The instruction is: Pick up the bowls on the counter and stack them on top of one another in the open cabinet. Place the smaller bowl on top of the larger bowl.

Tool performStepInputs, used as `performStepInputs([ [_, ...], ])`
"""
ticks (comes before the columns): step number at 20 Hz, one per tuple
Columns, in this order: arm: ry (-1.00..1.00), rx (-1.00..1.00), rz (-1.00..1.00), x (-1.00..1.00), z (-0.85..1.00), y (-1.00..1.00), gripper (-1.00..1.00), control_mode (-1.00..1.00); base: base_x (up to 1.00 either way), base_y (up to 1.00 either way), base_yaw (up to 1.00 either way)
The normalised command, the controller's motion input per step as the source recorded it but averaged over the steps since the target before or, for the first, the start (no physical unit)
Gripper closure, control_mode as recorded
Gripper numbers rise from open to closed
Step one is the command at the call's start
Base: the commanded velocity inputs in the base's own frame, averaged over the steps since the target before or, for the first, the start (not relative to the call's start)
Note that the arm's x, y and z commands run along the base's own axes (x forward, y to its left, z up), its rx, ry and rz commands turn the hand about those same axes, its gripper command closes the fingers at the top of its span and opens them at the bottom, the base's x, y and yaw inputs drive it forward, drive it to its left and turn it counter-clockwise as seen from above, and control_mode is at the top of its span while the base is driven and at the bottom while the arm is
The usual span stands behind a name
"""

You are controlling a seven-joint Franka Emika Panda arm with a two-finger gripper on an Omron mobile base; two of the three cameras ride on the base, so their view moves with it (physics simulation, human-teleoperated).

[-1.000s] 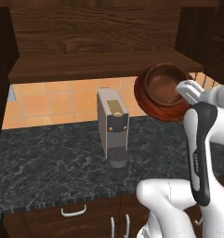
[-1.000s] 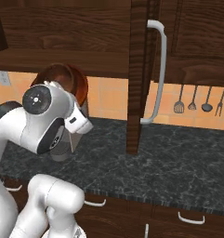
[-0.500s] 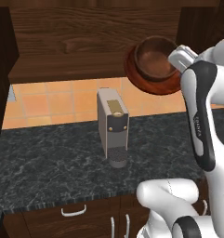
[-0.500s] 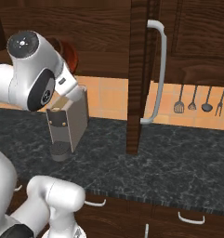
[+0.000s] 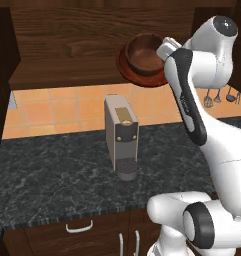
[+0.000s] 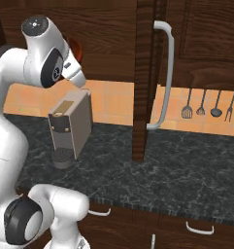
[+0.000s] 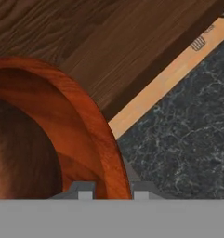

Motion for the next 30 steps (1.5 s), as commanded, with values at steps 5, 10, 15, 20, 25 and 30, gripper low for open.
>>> performStepInputs([
  [5, 0.09, 0.00, -0.09, 0.91, 0.00, 0.15, 1.00, -1.00, 0.00, 0.00, 0.00],
  [10, 0.15, 0.00, -0.06, 0.88, -0.15, 0.07, 1.00, -1.00, 0.00, 0.00, 0.00],
  [15, 0.05, 0.00, -0.05, 0.68, -0.17, 0.03, 1.00, -1.00, 0.00, 0.00, 0.00],
  [20, 0.00, 0.00, -0.05, 0.52, -0.05, 0.06, 1.00, -1.00, 0.00, 0.00, 0.00],
  [25, 0.00, 0.00, 0.00, 0.12, -0.03, 0.00, -1.00, -1.00, 0.00, 0.00, 0.00],
  [30, 0.00, 0.00, 0.00, 0.00, 0.00, 0.00, -1.00, -1.00, 0.00, 0.00, 0.00],
])
